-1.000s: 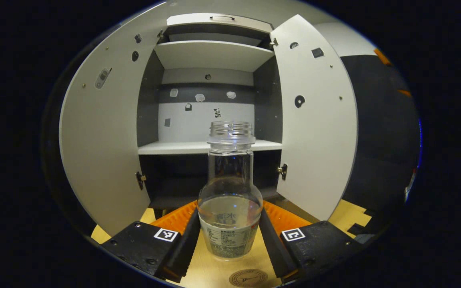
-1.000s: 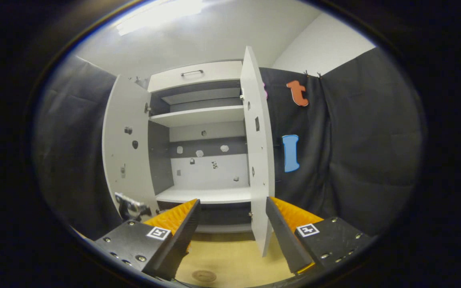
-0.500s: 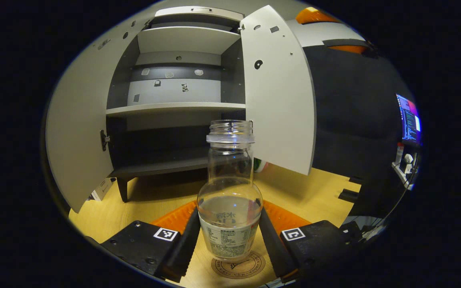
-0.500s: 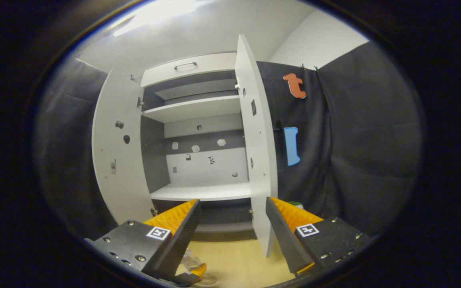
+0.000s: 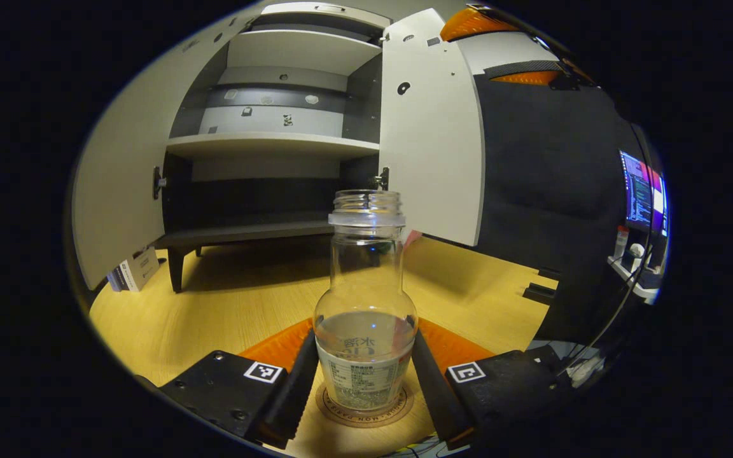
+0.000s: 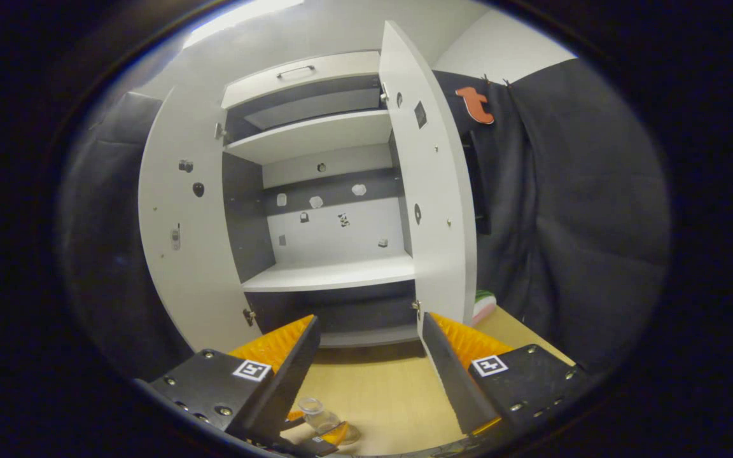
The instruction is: Grasp the bottle in the cabinet with the left hand and place it on the coaster, then close the right door with the right hand and the left door with the left hand.
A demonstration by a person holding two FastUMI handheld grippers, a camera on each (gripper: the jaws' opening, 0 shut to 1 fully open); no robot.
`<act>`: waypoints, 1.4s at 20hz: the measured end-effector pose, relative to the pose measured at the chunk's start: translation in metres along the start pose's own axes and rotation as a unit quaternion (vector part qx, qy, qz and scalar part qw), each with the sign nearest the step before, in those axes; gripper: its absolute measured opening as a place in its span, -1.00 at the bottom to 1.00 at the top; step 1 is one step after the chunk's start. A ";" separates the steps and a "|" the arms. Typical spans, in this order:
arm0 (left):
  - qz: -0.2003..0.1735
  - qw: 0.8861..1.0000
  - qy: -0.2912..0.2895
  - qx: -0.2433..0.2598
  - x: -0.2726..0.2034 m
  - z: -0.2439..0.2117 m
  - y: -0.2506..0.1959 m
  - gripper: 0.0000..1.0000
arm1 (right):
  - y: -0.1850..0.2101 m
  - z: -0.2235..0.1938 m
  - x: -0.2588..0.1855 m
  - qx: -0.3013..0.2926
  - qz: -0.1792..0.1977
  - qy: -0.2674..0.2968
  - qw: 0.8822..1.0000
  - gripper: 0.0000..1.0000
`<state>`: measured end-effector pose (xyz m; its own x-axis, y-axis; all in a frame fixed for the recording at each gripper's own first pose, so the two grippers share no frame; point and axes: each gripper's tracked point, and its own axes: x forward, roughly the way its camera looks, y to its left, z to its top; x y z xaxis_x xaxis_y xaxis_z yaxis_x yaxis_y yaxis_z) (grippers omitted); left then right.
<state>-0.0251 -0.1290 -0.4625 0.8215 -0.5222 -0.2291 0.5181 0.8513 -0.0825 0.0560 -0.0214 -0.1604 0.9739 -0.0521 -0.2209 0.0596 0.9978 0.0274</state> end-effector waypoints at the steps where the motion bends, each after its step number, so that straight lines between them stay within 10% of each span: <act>1: 0.000 1.000 0.000 -0.002 -0.003 -0.002 0.001 0.59 | 0.001 -0.002 -0.004 -0.001 0.001 -0.002 1.000 0.87; 11: 0.031 0.999 -0.007 0.024 -0.018 0.028 0.010 0.72 | -0.004 -0.003 -0.044 -0.004 0.006 -0.004 1.000 0.97; 28: 0.039 0.994 -0.088 0.048 -0.075 0.295 -0.025 0.82 | -0.072 0.077 -0.092 0.006 -0.007 -0.072 0.997 0.97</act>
<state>-0.0293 -0.1258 -0.1567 0.8842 -0.4636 -0.0569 0.4654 0.8848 0.0238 -0.0209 -0.0911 -0.0667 0.9942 -0.0728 -0.0786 0.0760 0.9964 0.0380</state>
